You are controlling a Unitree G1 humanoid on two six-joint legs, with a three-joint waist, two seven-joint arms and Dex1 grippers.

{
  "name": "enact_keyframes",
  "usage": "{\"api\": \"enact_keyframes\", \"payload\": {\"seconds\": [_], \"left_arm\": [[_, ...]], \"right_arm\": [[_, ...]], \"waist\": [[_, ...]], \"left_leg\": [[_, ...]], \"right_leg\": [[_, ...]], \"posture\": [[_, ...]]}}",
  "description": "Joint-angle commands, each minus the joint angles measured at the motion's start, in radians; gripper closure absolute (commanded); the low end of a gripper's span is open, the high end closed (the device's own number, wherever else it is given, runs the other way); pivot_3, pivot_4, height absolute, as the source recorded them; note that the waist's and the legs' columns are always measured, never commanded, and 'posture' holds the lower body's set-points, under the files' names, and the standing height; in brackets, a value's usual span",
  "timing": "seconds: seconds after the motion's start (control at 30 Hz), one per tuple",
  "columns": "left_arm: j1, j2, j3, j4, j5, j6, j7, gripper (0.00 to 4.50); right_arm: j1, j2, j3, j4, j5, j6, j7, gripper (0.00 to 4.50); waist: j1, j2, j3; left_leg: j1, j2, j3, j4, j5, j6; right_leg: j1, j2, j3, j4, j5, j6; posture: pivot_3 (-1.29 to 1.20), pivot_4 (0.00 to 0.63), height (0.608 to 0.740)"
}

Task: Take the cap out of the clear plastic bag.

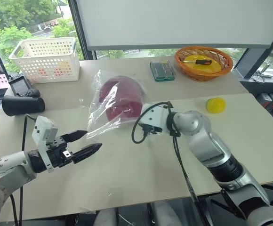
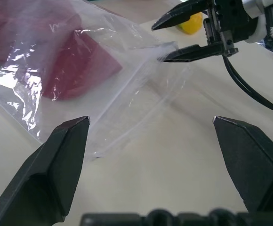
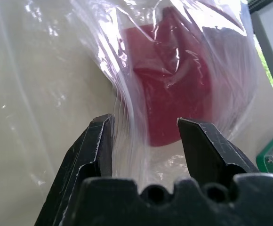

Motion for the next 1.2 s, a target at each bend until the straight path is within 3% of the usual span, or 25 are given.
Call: {"api": "enact_keyframes", "payload": {"seconds": [0.03, 0.17, 0.2, 0.63, 0.9, 1.03, 1.2], "left_arm": [[-0.007, 0.001, 0.0, -0.022, 0.022, -0.035, -0.023, 0.0], [-0.007, 0.002, -0.024, -0.028, 0.045, -0.044, -0.041, 0.0], [-0.008, 0.003, -0.032, -0.029, 0.055, -0.048, -0.045, 0.0], [-0.004, -0.053, -0.086, -0.063, 0.053, -0.039, -0.001, 0.0], [-0.033, -0.277, -0.164, -0.04, -0.119, 0.049, 0.394, 0.0], [-0.035, -0.47, -0.144, 0.1, -0.369, -0.011, 0.718, 0.0], [-0.086, -0.597, -0.131, 0.222, -0.529, -0.107, 0.888, 0.0]], "right_arm": [[0.003, 0.016, -0.038, -0.027, 0.011, 0.017, -0.028, 2.99], [0.018, 0.025, -0.019, -0.027, 0.044, 0.025, 0.004, 4.3], [0.012, 0.039, -0.011, -0.024, 0.066, 0.03, 0.019, 4.45], [-0.216, 0.234, 0.014, 0.22, 0.137, 0.065, 0.007, 4.45], [-0.295, 0.319, 0.029, 0.362, 0.136, 0.027, -0.041, 4.45], [-0.304, 0.329, 0.036, 0.396, 0.132, 0.006, -0.048, 4.45], [-0.302, 0.313, 0.044, 0.403, 0.128, -0.006, -0.034, 4.45]], "waist": [[0.0, 0.0, 0.0], [0.002, 0.0, 0.0], [0.002, 0.0, 0.0], [-0.006, 0.0, 0.0], [-0.004, -0.001, 0.0], [0.001, -0.001, -0.001], [0.006, -0.002, -0.001]], "left_leg": [[0.0, 0.0, 0.0, 0.0, 0.0, 0.0], [0.0, 0.0, 0.0, 0.0, 0.0, 0.0], [0.0, 0.0, 0.0, 0.0, 0.0, 0.0], [0.0, 0.0, 0.0, 0.0, 0.0, 0.0], [0.0, 0.0, -0.001, 0.0, 0.0, 0.0], [0.0, 0.0, -0.002, 0.001, 0.0, 0.0], [0.001, -0.001, -0.003, 0.002, 0.0, 0.0]], "right_leg": [[0.0, 0.0, 0.0, 0.0, 0.0, 0.0], [0.0, 0.0, 0.0, 0.0, 0.0, 0.0], [0.0, 0.0, 0.0, 0.0, 0.0, 0.0], [0.0, 0.0, 0.0, 0.001, 0.0, 0.0], [0.0, -0.001, 0.0, 0.002, 0.005, -0.007], [0.0, -0.001, -0.001, 0.002, 0.006, -0.007], [0.002, -0.001, -0.001, 0.003, 0.006, -0.007]], "posture": [[0.0, 0.15, 0.736], [0.0, 0.15, 0.736], [0.0, 0.15, 0.736], [0.0, 0.15, 0.736], [0.0, 0.15, 0.736], [0.0, 0.15, 0.736], [0.0, 0.15, 0.736]]}}
